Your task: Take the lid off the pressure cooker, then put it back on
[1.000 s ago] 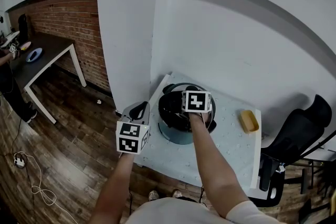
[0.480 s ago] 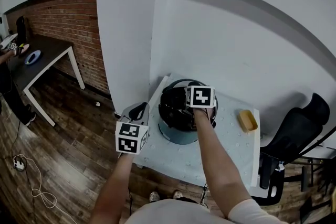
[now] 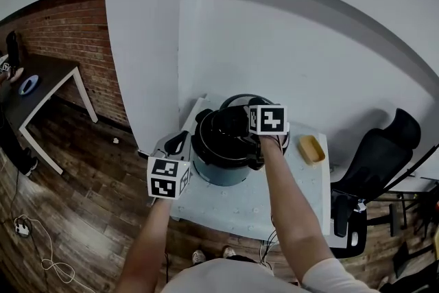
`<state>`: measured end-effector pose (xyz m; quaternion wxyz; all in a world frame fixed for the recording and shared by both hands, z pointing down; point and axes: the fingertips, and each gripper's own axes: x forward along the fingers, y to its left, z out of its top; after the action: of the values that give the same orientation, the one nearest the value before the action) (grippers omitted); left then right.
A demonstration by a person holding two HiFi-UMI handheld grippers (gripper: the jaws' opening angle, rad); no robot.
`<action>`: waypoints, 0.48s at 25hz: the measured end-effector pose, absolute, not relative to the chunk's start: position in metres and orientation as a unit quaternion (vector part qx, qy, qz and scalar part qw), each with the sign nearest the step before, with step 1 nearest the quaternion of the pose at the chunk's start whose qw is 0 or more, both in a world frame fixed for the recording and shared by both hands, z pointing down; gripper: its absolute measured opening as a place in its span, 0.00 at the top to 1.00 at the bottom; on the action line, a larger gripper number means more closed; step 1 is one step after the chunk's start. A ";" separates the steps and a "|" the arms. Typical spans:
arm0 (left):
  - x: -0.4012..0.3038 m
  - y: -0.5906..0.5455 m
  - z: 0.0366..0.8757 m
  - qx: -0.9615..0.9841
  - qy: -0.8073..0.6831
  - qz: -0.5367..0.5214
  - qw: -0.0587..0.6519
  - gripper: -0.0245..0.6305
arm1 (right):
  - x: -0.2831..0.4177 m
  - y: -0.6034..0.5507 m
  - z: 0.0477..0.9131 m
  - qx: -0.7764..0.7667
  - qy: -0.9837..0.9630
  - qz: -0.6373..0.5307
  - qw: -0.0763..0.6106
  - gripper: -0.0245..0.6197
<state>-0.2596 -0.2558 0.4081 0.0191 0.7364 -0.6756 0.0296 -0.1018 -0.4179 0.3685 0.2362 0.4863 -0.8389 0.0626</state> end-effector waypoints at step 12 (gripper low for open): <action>-0.145 -0.309 0.388 0.803 -0.595 0.029 -0.004 0.94 | 0.046 -0.436 0.379 0.543 -0.806 0.084 0.219 0.53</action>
<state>-0.1455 -0.3092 0.3884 -0.0043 0.8034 -0.5947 0.0286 0.0463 -0.4360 0.3787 0.2189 0.5430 -0.8064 0.0835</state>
